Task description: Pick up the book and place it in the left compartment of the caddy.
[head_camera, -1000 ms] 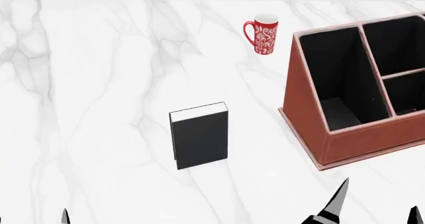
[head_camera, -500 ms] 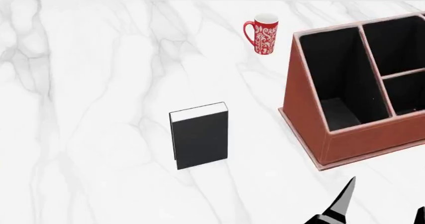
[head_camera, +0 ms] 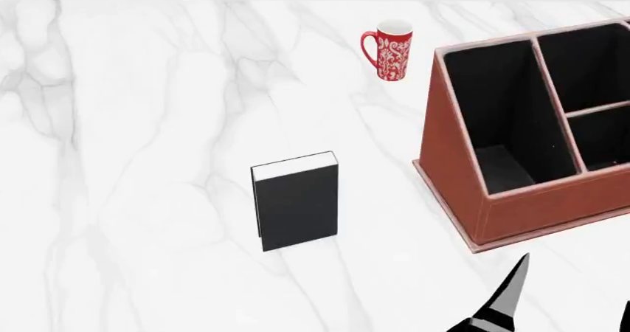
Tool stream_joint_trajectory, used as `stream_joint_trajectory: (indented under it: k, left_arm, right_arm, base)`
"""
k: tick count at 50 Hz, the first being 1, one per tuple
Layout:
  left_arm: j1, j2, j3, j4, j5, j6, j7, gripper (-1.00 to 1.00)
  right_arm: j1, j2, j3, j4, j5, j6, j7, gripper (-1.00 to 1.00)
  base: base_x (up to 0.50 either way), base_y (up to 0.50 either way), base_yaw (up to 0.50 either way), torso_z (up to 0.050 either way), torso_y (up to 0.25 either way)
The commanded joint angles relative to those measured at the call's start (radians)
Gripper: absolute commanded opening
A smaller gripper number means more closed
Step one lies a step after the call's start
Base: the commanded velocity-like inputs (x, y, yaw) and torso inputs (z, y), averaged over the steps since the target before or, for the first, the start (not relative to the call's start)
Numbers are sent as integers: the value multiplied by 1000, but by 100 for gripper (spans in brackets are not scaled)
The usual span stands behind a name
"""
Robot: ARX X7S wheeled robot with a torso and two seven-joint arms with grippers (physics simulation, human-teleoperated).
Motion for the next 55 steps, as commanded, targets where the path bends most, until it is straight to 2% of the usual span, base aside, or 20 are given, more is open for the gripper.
stream_joint_trajectory:
  k: [1, 10, 14, 42, 51, 55]
  left_arm:
    - [-6, -19, 17, 11, -9, -31, -11, 100]
    - [-7, -27, 26, 10, -11, -24, -21, 100]
    - [-6, -30, 31, 10, -7, -16, -25, 100]
    - [-20, -58, 53, 1, -39, -35, -36, 100]
    - [-20, -61, 60, -1, -26, -25, -48, 100]
    - [-18, -63, 62, -2, -25, -23, -53, 100]
  right_arm:
    - [-40, 26, -12, -170, 8, 18, 24, 100]
    - [-77, 52, -23, -324, 8, 29, 39, 100]
    - [-78, 53, -26, -311, 7, 15, 35, 100]
    - [-71, 64, -52, -262, -23, -10, 52, 100]
    - [-82, 70, -46, -253, 29, -44, 35, 100]
    - [-82, 73, -44, -254, 41, -43, 38, 100]
  base:
    - [0, 0, 0, 0, 0]
    - [0, 0, 0, 0, 0]
    - [0, 0, 0, 16, 0]
    - [0, 0, 0, 50, 0]
    - [0, -10, 0, 0, 0]
    - [-97, -420, 0, 0, 0]
